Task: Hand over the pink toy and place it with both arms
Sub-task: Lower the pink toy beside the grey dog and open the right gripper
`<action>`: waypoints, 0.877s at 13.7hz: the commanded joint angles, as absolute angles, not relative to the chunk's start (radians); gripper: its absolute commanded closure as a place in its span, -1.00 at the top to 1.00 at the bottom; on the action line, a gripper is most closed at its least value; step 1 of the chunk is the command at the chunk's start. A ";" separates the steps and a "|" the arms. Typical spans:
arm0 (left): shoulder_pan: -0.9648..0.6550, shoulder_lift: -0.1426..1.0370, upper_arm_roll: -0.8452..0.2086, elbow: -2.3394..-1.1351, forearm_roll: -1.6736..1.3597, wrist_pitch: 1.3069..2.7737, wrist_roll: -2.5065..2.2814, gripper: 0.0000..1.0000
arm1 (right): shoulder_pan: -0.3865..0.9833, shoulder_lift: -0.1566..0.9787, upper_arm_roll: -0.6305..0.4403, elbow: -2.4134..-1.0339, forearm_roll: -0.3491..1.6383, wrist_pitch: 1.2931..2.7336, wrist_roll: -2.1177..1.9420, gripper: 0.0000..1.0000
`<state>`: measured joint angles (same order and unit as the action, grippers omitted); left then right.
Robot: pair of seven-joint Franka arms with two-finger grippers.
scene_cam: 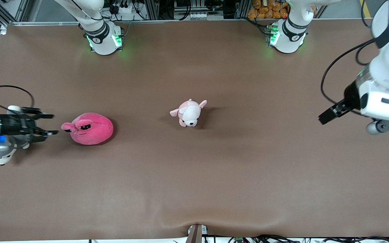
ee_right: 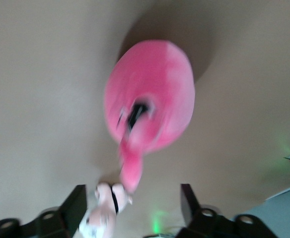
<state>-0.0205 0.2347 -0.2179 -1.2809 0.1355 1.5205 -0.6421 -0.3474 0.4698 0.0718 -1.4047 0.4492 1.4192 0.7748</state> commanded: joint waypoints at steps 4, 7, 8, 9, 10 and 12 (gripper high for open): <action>0.006 0.059 -0.155 -1.408 0.066 1.483 -0.376 1.00 | -0.233 0.445 0.084 -1.074 0.332 1.189 0.539 1.00; 0.002 -0.052 -0.130 -1.541 0.051 1.493 -0.367 1.00 | -0.206 0.338 0.084 -1.069 0.275 1.137 0.378 1.00; 0.002 -0.073 -0.130 -1.567 0.029 1.500 -0.367 1.00 | -0.178 0.298 0.084 -1.069 0.231 1.118 0.311 1.00; 0.006 -0.083 -0.130 -1.580 0.020 1.506 -0.367 1.00 | -0.151 0.257 0.086 -1.071 0.177 1.105 0.223 1.00; 0.011 -0.093 -0.133 -1.589 0.020 1.506 -0.367 1.00 | -0.111 0.217 0.084 -1.077 0.117 1.097 0.131 1.00; 0.011 -0.091 -0.132 -1.585 0.014 1.512 -0.365 1.00 | -0.066 0.148 0.086 -1.110 0.010 1.085 0.014 1.00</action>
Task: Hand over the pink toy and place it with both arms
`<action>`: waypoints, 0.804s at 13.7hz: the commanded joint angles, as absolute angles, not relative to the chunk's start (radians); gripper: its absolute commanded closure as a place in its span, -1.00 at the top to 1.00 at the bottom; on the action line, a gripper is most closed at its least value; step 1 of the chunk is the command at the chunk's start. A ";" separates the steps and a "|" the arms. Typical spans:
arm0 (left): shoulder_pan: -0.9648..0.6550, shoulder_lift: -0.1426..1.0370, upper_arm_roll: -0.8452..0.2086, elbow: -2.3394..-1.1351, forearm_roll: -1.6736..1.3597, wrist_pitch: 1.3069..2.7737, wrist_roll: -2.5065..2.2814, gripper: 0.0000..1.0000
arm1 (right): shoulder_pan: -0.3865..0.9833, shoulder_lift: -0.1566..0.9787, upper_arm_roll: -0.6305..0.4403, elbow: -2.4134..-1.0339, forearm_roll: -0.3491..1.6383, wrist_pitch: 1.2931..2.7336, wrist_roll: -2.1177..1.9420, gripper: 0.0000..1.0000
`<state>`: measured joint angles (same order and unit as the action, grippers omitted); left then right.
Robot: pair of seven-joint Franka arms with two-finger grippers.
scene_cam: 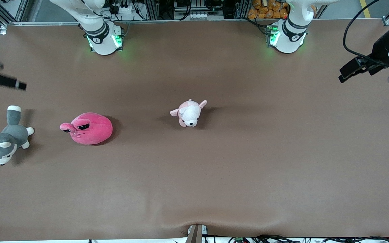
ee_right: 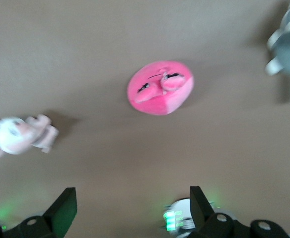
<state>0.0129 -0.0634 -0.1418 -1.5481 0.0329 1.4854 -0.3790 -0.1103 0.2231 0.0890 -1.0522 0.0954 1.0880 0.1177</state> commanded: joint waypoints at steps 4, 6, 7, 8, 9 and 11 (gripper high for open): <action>0.012 -0.091 -0.129 -1.580 0.014 1.505 -0.269 1.00 | -0.061 -0.052 0.081 -1.435 -0.002 1.259 -0.008 1.00; 0.021 -0.091 -0.130 -1.582 0.014 1.503 -0.230 1.00 | -0.066 -0.101 0.077 -1.515 -0.003 1.299 -0.037 1.00; 0.020 -0.089 -0.132 -1.580 0.015 1.487 -0.229 1.00 | -0.061 -0.124 0.078 -1.549 -0.003 1.339 -0.052 1.00; 0.021 -0.086 -0.133 -1.580 0.014 1.479 -0.224 1.00 | -0.060 -0.126 0.080 -1.552 -0.003 1.347 -0.052 1.00; 0.021 -0.084 -0.133 -1.578 0.015 1.470 -0.203 1.00 | -0.066 -0.121 0.077 -1.546 -0.003 1.350 -0.061 1.00; 0.025 -0.083 -0.127 -1.575 0.017 1.465 -0.131 1.00 | -0.083 -0.121 0.069 -1.543 -0.005 1.350 -0.206 1.00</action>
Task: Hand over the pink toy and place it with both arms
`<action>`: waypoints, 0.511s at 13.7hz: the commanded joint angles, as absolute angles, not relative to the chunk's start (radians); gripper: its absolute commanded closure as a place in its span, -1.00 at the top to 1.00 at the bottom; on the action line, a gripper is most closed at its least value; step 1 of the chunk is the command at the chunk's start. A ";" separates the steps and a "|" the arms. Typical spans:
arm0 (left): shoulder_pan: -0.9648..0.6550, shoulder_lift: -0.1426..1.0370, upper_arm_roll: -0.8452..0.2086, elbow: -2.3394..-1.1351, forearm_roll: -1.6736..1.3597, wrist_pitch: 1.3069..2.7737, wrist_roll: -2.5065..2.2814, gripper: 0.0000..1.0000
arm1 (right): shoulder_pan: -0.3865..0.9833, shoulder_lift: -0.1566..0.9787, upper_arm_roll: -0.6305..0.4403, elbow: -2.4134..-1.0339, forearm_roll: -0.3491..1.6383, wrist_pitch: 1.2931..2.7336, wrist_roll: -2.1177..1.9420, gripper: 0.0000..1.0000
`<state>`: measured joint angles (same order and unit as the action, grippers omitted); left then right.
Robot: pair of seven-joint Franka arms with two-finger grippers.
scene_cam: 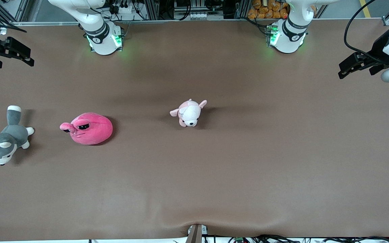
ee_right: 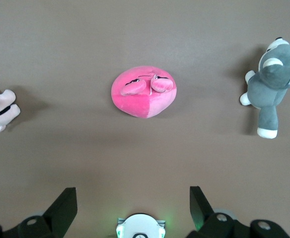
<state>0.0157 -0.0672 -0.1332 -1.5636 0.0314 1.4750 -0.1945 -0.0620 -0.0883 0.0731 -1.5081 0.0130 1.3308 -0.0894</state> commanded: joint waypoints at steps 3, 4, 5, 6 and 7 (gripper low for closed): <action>0.026 -0.080 -0.130 -1.559 0.031 1.465 -0.107 1.00 | -0.104 -0.078 0.069 -1.470 0.008 1.342 -0.232 1.00; 0.026 -0.080 -0.130 -1.557 0.031 1.463 -0.104 1.00 | -0.106 -0.068 0.069 -1.442 0.012 1.332 -0.230 1.00; 0.028 -0.080 -0.130 -1.557 0.031 1.463 -0.083 1.00 | -0.106 -0.067 0.069 -1.437 0.014 1.328 -0.229 1.00; 0.028 -0.078 -0.129 -1.557 0.031 1.463 -0.052 1.00 | -0.100 -0.067 0.069 -1.437 0.014 1.327 -0.227 1.00; 0.028 -0.078 -0.129 -1.557 0.029 1.463 -0.042 1.00 | -0.095 -0.067 0.071 -1.439 0.011 1.325 -0.226 1.00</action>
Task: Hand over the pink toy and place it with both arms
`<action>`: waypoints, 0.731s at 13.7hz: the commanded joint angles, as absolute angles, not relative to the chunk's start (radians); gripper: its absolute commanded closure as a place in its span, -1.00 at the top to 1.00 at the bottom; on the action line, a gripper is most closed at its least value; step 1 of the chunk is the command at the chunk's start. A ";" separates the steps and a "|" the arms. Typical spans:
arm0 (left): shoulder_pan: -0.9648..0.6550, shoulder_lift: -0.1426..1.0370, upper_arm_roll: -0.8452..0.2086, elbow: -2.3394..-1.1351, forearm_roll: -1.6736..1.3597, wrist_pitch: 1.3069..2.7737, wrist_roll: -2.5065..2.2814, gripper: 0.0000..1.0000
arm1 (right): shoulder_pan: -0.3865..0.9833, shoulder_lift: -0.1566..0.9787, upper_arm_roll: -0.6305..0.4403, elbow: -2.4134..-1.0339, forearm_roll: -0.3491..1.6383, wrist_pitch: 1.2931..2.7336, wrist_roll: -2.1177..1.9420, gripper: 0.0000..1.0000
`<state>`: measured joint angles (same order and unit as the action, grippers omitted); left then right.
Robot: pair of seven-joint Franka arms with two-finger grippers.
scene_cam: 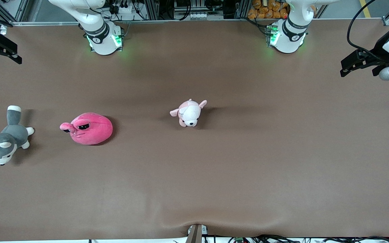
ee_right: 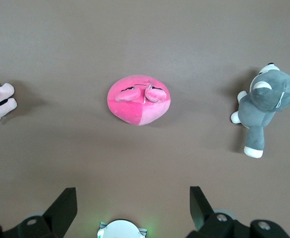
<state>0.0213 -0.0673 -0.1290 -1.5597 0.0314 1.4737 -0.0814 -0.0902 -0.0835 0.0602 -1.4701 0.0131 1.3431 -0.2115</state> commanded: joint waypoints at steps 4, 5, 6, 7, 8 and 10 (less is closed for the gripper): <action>0.028 -0.075 -0.129 -1.555 0.029 1.463 -0.040 1.00 | -0.094 -0.074 0.074 -1.463 0.000 1.312 -0.225 1.00; 0.028 -0.077 -0.129 -1.555 0.028 1.463 -0.047 1.00 | -0.094 -0.069 0.074 -1.450 -0.002 1.307 -0.225 1.00; 0.031 -0.077 -0.129 -1.555 0.028 1.463 -0.048 1.00 | -0.100 -0.068 0.074 -1.450 0.000 1.308 -0.225 1.00; 0.035 -0.077 -0.129 -1.555 0.028 1.463 -0.048 1.00 | -0.100 -0.067 0.074 -1.459 0.000 1.302 -0.225 1.00; 0.035 -0.077 -0.129 -1.555 0.028 1.463 -0.048 1.00 | -0.095 -0.067 0.074 -1.459 -0.002 1.307 -0.227 1.00; 0.035 -0.077 -0.129 -1.555 0.028 1.463 -0.051 1.00 | -0.100 -0.074 0.072 -1.480 -0.003 1.315 -0.224 1.00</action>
